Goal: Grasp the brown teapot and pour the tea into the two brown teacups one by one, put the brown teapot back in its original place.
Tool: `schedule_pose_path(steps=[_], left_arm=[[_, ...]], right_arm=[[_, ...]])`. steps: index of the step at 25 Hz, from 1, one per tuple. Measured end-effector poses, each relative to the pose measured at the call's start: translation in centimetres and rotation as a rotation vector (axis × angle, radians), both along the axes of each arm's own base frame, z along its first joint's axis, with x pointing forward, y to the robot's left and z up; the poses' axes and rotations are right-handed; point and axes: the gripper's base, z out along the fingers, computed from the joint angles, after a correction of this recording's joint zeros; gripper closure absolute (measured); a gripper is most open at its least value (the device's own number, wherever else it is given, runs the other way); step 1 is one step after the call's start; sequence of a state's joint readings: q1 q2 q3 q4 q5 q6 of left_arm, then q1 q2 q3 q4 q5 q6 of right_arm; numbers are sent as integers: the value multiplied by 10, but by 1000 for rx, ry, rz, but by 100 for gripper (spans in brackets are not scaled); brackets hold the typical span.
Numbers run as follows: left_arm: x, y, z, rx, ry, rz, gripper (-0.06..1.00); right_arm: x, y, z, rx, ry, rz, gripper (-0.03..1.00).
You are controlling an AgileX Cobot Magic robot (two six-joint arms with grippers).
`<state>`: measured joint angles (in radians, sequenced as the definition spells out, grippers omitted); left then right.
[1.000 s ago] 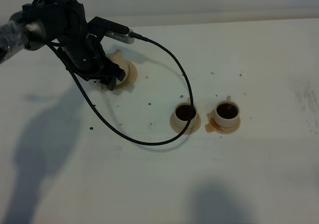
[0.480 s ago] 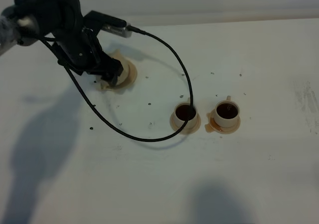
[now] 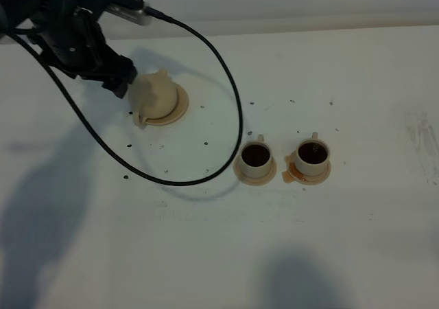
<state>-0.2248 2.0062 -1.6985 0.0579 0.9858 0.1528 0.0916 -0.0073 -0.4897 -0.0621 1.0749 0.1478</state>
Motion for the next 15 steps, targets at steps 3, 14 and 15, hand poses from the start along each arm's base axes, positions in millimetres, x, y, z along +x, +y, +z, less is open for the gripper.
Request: schedule_pose_path(steps=[3,14,15], left_arm=[[-1,16,5,8,12,35,87],[-9,99,32,7,4,233,87],[-12,106,37,7,0,250,87]], right_arm=[[0,0,0,0,0,0,75],[0,0,0,0,0,0,75],[0,0,0,0,0,0,75]])
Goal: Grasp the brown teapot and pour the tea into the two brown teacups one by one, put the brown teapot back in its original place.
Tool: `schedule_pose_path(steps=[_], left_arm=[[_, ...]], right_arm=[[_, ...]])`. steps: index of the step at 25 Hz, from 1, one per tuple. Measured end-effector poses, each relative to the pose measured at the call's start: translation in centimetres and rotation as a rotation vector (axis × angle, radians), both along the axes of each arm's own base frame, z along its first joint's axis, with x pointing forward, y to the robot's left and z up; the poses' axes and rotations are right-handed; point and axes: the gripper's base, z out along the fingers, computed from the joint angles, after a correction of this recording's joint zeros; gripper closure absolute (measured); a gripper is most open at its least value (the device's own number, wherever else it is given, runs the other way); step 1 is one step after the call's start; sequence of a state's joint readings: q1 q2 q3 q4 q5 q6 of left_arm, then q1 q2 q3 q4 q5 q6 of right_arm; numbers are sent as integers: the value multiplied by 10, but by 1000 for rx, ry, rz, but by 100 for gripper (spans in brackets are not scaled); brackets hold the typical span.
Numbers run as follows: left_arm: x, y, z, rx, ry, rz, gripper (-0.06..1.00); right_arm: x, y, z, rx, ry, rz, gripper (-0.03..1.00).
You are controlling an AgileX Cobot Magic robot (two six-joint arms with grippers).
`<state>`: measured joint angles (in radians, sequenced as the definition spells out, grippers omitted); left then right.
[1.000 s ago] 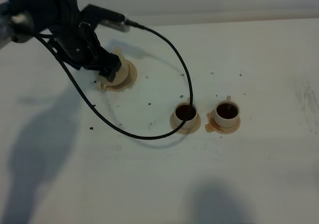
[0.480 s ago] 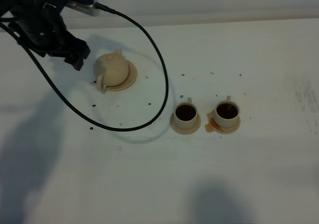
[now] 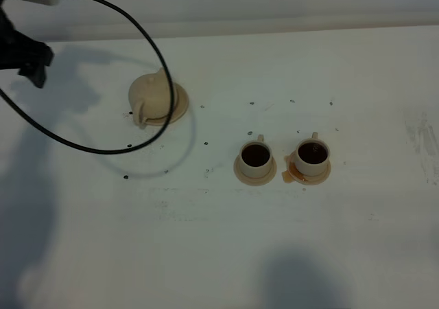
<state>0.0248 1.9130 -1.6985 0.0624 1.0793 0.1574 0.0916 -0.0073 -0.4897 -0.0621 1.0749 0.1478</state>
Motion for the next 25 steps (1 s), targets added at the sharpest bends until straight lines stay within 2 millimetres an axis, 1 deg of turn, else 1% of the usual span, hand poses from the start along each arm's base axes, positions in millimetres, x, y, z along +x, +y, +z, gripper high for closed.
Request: schedule_pose_path(steps=[3,5,9,12,14,18,23,25], left_arm=[[-15,15,20,6,-34,39,87],[-32,23,38,8,-76,63,87],[-72,36,62,13,-131,110,87],[-101,38,66,14,-147,121,87],[-120,37,66,13,-138,120,87],[-157,31,70,8,-151,113,87],[-197,21,75,-12,-169,93,87],[-214,18,74,-13,-162,84,87]], right_arm=[[0,0,0,0,0,0,75],[0,0,0,0,0,0,75],[0,0,0,0,0,0,75],[0,0,0,0,0,0,75],[0,0,0,0,0,0,75],[0,0,0,0,0,0,75],[0,0,0,0,0,0,75],[0,0,0,0,0,0,75]])
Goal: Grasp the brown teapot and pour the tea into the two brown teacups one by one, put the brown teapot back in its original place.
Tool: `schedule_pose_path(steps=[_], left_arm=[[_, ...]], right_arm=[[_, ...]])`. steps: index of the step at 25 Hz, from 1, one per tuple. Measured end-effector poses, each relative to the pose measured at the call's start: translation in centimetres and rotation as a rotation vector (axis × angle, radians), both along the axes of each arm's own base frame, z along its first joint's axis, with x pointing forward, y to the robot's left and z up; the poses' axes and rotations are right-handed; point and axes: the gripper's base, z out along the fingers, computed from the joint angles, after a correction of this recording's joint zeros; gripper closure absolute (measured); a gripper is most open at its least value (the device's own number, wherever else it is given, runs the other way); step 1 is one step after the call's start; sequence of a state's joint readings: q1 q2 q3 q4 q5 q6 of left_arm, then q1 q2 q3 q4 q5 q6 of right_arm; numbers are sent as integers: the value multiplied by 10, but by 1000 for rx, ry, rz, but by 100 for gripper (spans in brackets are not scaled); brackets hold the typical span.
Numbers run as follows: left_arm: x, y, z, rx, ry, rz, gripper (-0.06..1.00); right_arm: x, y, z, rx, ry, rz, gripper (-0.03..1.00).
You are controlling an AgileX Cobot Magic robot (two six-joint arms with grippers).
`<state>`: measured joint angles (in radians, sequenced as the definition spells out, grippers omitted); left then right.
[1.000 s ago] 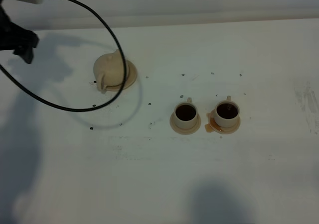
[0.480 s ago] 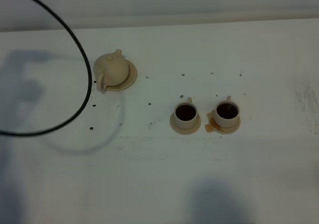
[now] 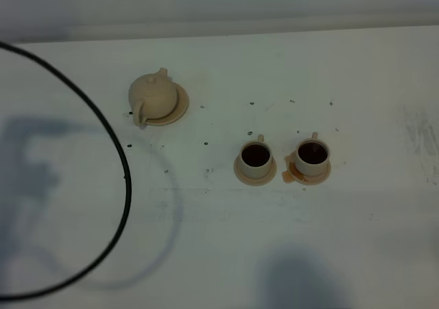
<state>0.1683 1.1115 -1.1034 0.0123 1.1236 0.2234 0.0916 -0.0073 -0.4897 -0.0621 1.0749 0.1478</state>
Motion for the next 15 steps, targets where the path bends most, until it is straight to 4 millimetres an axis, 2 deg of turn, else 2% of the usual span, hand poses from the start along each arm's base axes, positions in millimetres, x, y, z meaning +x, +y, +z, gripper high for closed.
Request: schedule_pose_path(steps=[4,9,15], left_arm=[[-38,-8,-3,-23,18,-7,87],[-82,-15,-7,-21,-66,39,87],[-119,-23,-26,-59,-127,89,87]], right_arm=[[0,0,0,0,0,0,75],[0,0,0,0,0,0,75],[0,0,0,0,0,0,75]])
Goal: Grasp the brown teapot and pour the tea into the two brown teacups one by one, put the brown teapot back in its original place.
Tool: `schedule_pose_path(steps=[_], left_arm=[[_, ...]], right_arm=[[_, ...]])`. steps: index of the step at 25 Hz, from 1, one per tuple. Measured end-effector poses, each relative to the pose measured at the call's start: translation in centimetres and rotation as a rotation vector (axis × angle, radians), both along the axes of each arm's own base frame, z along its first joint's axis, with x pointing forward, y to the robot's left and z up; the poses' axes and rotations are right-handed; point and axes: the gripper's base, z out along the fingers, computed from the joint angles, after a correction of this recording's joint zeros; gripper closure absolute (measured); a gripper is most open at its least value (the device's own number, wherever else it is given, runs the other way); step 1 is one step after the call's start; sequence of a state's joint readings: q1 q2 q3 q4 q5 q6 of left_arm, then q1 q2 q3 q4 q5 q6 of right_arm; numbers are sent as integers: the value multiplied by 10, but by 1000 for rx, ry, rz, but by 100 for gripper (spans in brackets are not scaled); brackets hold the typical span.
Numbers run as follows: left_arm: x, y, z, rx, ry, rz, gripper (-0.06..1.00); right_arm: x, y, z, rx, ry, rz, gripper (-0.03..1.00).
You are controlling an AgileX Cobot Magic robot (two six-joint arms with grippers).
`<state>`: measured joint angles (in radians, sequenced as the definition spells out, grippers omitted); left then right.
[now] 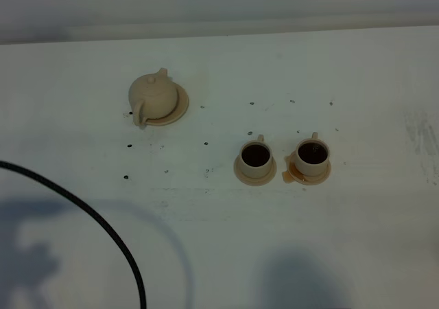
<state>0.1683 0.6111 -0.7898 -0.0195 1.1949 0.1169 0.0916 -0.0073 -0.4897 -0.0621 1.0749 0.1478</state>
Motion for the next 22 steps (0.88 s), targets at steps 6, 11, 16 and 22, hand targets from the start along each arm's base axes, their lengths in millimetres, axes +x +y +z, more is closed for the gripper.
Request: schedule_pose_path(steps=[6,11,16,22], left_arm=[[-18,-11,-30,-81,-97,-10,87],[-35,-16,-38,-81,-248,-18,87],[-48,-19,-42,-75,-311,-40,87],[-56,-20,-53,-63,-313,-84,87]], right_arm=[[0,0,0,0,0,0,75],[0,0,0,0,0,0,75],[0,0,0,0,0,0,75],[0,0,0,0,0,0,75]])
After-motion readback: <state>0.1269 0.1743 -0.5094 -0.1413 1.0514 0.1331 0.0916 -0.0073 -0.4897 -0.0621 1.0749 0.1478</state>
